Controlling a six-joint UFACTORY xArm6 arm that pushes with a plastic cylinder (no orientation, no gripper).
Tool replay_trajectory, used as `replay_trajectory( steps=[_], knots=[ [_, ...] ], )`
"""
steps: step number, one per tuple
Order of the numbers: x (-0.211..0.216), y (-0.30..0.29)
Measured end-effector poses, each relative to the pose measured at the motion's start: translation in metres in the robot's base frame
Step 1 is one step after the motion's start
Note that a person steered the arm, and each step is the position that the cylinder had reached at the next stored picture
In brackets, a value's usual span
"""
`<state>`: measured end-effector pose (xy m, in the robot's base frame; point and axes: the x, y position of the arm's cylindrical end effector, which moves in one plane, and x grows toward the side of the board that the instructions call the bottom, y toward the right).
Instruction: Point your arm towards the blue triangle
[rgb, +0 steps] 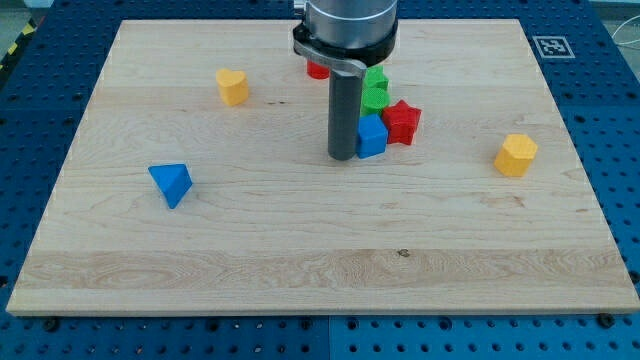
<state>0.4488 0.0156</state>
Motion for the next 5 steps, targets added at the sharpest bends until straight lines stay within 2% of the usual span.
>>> replay_trajectory(
  steps=[5],
  knots=[
    [0.112, -0.102]
  ],
)
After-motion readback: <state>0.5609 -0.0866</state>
